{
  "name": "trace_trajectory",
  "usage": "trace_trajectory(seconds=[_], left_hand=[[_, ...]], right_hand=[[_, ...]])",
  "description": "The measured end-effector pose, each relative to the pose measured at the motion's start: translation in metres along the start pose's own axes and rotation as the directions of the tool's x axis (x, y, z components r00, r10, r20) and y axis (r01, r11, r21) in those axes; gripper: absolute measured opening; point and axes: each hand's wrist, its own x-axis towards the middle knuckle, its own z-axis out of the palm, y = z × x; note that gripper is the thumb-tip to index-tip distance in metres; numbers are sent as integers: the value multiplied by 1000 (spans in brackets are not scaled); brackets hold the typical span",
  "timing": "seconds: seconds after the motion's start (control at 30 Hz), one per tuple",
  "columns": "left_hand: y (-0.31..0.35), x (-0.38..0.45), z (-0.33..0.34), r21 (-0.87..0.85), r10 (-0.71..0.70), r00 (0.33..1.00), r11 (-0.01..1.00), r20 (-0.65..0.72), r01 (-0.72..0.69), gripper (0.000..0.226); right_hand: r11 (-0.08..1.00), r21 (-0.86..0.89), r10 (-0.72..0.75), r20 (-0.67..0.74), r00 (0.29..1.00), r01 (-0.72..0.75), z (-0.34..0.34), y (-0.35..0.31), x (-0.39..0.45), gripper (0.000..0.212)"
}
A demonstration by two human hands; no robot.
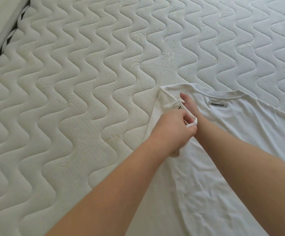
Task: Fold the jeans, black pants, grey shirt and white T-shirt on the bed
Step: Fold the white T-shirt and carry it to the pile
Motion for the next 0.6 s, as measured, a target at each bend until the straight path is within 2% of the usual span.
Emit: trace_trajectory(seconds=[0.07, 0.13, 0.2, 0.23, 0.27, 0.3, 0.37, 0.43, 0.5, 0.57, 0.6], left_hand=[[-1, 1, 13, -40, -8, 999, 999, 45, 9, 4], [-3, 2, 19, -84, -9, 994, 996, 110, 18, 22], [-10, 7, 13, -122, 21, 995, 993, 98, -9, 22], [-15, 10, 6, -135, 39, 998, 990, 57, -31, 18], [-20, 16, -2, -138, 47, 999, 989, 4, -46, 17], [-26, 23, -11, -96, 52, 998, 994, -43, -55, 19], [-41, 43, -29, 108, 65, 993, 993, -95, -55, 26], [-53, 67, -43, 340, 109, 990, 938, -90, -72, 36], [-59, 94, -52, 517, 196, 981, 840, -4, -166, 47], [-58, 118, -54, 641, 233, 963, 721, 134, -264, 54], [-55, 130, -54, 689, 219, 954, 660, 205, -300, 54]], right_hand=[[999, 52, 3, 83, 997, -8, -4, -4, 0, 54], [999, 46, 2, 76, 997, -5, -11, -7, 0, 53], [998, -63, -2, -10, 1000, 1, -19, -8, 0, 47], [981, -195, -31, -70, 997, 17, -24, -8, -2, 43], [925, -379, -76, -125, 989, 23, -29, -7, -5, 37], [820, -573, -130, -157, 979, 17, -34, -4, -10, 33], [509, -860, -219, -162, 962, -28, -42, 4, -26, 32], [255, -961, -184, -159, 970, -110, -50, 15, -46, 40], [103, -973, -82, -216, 973, -207, -58, 28, -64, 38], [26, -968, -56, -252, 966, -251, -68, 39, -79, 33], [58, -967, -65, -251, 966, -247, -72, 43, -85, 28]])
